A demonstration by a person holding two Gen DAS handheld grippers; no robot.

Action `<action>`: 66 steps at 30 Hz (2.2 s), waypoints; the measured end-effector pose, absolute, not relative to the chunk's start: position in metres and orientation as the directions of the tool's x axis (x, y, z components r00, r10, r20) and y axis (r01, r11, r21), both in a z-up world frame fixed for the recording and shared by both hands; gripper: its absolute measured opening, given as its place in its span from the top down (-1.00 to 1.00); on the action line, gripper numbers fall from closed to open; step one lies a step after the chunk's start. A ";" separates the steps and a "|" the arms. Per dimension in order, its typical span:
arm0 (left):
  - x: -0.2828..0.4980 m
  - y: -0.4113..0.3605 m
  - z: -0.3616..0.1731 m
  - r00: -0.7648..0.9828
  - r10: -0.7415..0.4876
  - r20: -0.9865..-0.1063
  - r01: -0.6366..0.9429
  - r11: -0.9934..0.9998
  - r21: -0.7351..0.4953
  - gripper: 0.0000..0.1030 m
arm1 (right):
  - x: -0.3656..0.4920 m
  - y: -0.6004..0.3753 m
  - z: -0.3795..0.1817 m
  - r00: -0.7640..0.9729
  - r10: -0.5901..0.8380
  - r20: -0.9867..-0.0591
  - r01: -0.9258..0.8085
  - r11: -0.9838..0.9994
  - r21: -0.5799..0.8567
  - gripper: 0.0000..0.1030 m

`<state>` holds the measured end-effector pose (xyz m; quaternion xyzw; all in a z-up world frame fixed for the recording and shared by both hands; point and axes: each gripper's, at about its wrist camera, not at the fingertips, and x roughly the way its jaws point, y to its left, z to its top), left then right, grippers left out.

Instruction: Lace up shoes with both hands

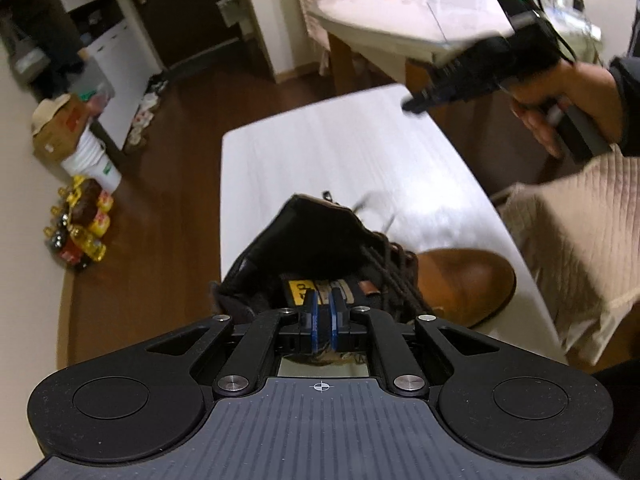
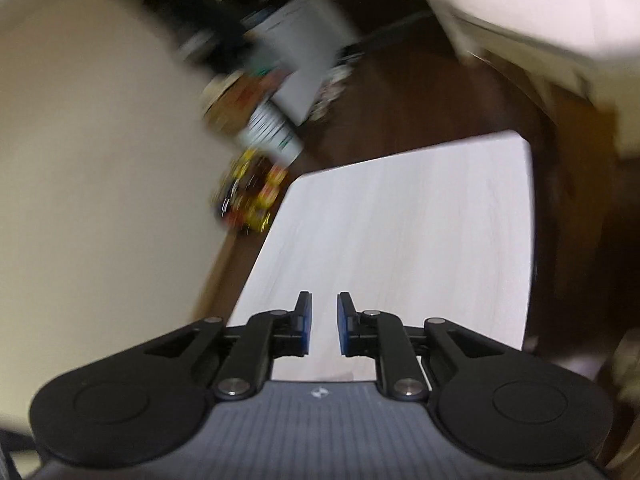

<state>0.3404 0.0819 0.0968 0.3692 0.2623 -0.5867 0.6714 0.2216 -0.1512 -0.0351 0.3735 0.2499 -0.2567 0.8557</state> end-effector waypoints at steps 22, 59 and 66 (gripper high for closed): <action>0.304 0.128 0.081 0.384 -0.305 -0.871 0.818 0.549 0.168 0.76 | 0.316 -0.038 -0.026 0.669 0.101 -0.736 -0.500 0.793 -0.346 0.70; 0.246 0.104 0.014 0.113 -0.494 -0.862 0.987 0.155 0.040 0.95 | 0.250 -0.122 -0.034 0.323 -0.009 -0.946 -0.049 0.998 -0.027 0.97; 0.250 0.113 0.016 0.154 -0.467 -0.871 0.971 0.235 0.046 0.92 | 0.227 -0.102 -0.038 0.233 0.382 -0.894 0.065 0.911 0.407 0.96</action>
